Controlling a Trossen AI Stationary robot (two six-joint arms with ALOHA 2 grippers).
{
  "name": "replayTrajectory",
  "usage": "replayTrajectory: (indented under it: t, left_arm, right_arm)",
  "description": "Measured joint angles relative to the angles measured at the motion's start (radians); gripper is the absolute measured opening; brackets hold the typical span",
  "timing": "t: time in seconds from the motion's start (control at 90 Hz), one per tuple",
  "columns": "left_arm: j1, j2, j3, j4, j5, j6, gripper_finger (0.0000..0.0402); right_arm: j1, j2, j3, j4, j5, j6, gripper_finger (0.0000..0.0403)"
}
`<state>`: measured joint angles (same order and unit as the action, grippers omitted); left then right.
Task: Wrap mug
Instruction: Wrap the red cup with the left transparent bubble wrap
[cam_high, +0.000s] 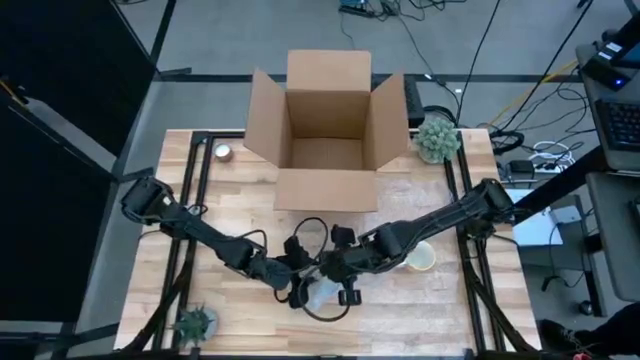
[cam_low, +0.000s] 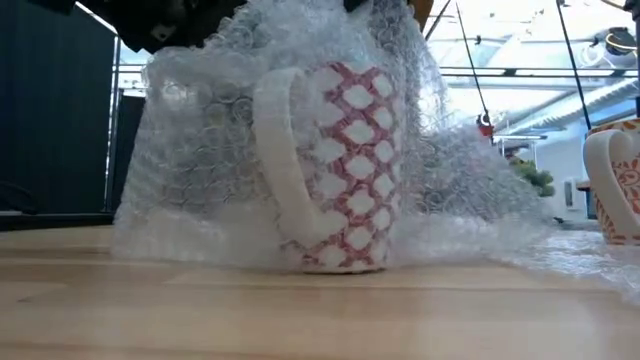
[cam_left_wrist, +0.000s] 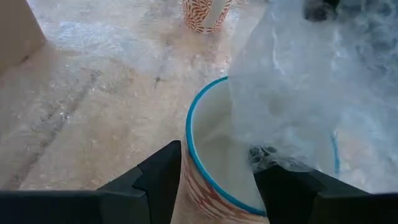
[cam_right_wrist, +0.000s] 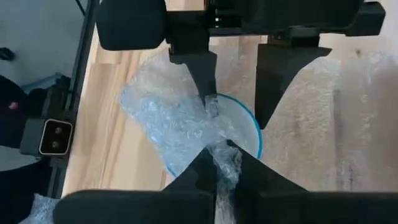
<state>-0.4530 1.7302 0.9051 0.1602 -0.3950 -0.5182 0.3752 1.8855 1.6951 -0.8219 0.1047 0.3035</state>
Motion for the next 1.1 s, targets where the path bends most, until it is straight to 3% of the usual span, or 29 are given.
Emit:
replayTrajectory:
  t: [0.267,0.5,0.833,0.978,1.1]
  left_arm:
    - [0.0,-0.003,-0.001,0.002,0.014,0.0,0.018]
    - [0.0,-0.003,-0.001,0.005,0.017,0.003,0.018]
    - [0.0,-0.003,-0.001,0.012,0.019,0.007,0.018]
    - [0.0,-0.003,-0.001,0.012,0.021,0.007,0.018]
    - [0.0,-0.003,-0.001,0.016,0.022,0.007,0.018]
  right_arm:
    - [0.0,0.078,0.0,-0.003,-0.006,-0.01,0.0116]
    - [-0.003,-0.026,0.025,-0.08,-0.006,-0.038,0.0203]
    - [0.043,-0.106,0.027,-0.183,-0.047,0.03,0.0209]
    - [0.107,-0.076,0.027,-0.129,-0.047,0.028,0.0206]
    - [0.141,-0.003,0.027,-0.064,0.033,-0.051,0.0206]
